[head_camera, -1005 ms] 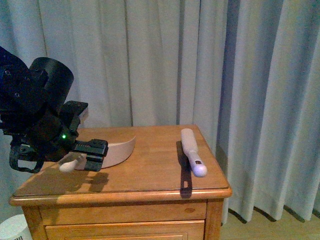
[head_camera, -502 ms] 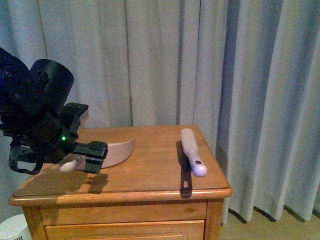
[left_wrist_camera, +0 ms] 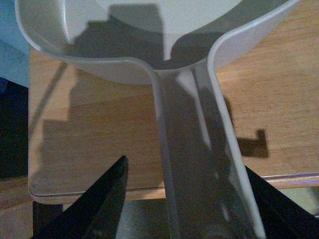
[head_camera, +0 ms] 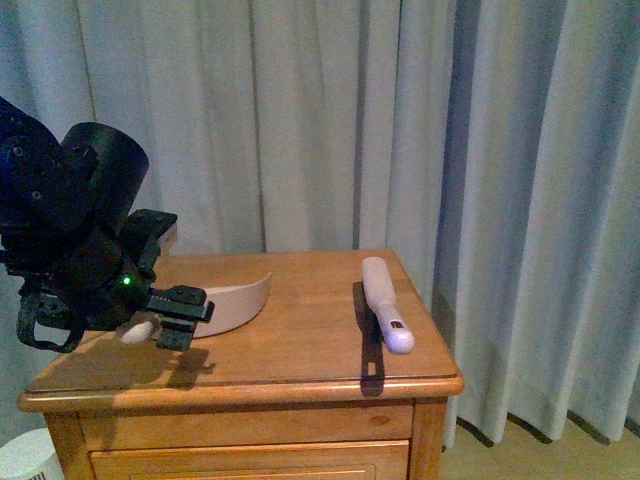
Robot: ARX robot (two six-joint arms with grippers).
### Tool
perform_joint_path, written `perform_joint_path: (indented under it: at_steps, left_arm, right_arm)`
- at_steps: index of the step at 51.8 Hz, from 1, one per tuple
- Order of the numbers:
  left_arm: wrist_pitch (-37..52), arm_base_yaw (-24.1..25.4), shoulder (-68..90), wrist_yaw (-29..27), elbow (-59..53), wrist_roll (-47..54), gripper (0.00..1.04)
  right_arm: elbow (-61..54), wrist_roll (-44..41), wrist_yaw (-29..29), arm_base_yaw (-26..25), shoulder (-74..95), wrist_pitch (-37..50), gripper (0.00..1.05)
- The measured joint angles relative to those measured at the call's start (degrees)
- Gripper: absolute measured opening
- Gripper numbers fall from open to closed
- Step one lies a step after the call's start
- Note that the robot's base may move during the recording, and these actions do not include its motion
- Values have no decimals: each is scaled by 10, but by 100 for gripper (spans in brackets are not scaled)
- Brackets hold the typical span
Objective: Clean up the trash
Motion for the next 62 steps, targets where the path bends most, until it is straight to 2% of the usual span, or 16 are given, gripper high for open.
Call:
perform_joint_path:
  at_steps: [6, 10, 33, 47, 62]
  left_arm:
    - [0, 0, 0, 0, 0, 0, 38]
    - [0, 0, 0, -2, 0, 0, 29]
    - [17, 8, -7, 9, -19, -3, 28]
    - [93, 14, -114, 27, -101, 0, 28]
    - [198, 9, -295, 5, -217, 45, 28]
  right_arm:
    - [0, 0, 0, 0, 0, 0, 97]
    - [0, 0, 0, 0, 0, 0, 97]
    - [0, 0, 0, 0, 0, 0, 97]
    - [0, 0, 0, 0, 0, 0, 97]
    - [0, 0, 0, 0, 0, 0, 97]
